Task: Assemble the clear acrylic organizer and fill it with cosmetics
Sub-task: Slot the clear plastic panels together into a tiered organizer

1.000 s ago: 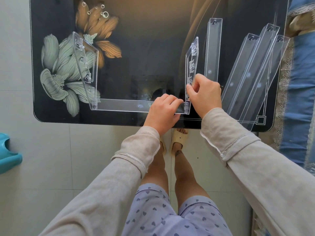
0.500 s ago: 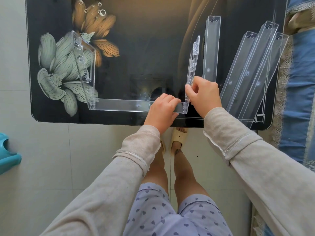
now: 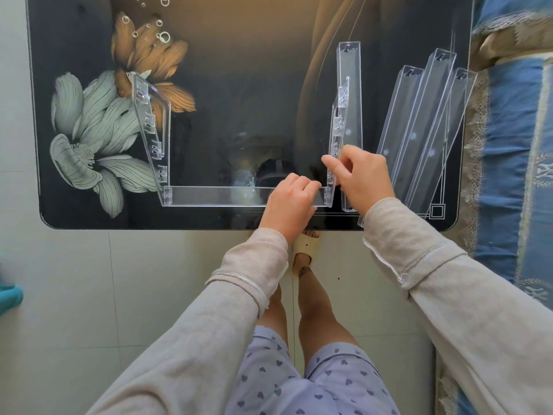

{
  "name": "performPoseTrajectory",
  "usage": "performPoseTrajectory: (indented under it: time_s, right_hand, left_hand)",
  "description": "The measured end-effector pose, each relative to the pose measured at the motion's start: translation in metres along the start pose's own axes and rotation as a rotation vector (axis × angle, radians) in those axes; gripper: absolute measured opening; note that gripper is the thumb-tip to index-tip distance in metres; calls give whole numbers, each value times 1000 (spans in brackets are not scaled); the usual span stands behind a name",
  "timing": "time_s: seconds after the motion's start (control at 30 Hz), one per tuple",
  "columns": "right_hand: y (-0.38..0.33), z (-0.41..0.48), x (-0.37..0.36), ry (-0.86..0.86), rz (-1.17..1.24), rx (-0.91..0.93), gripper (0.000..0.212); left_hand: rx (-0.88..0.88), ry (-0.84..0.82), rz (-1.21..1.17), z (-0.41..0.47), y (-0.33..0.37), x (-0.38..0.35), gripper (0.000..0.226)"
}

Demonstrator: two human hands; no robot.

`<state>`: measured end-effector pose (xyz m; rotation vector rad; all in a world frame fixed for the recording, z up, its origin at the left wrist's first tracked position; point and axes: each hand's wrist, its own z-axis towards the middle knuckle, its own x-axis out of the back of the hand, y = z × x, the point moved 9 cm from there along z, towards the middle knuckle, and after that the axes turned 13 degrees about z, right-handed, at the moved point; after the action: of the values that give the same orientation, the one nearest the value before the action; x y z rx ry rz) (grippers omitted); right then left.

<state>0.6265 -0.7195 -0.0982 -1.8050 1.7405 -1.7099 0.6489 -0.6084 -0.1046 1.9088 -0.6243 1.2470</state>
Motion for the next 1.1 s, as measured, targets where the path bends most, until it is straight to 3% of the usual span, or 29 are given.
performPoseTrajectory:
  time_s: [0.1,0.17,0.23,0.27,0.37,0.47,0.6,0.93,1.1]
  right_hand:
    - [6,4,24,157,166,-59,45]
    - [11,11,39,260,144,-91,28]
    - [10,22,43,280,50,-108,18]
    - [10,28,41,255,9,-119,24]
    - [6,40,26,156,-108,-158,43]
    - [5,45,16,139,-140,-220,43]
    - [3,48,11,153,-142,-282,41]
    - [-6,50,9,166,-251,-283,31]
    - [-10,52,16,157,-279,-293,36]
  left_hand:
    - [-68,110,63,-6,0,15,54]
    - [-15,213,51,-12,-14,29,46]
    - [132,320,37,-22,-43,45,32]
    - [223,360,35,-28,-61,53,29]
    - [509,444,42,-48,-119,71,37]
    - [758,483,25,-67,-167,83,49]
    - [903,548,-100,-81,-195,91,53]
    - [1077,360,-237,-89,-213,61,31]
    - [1015,340,-294,-93,-217,59,30]
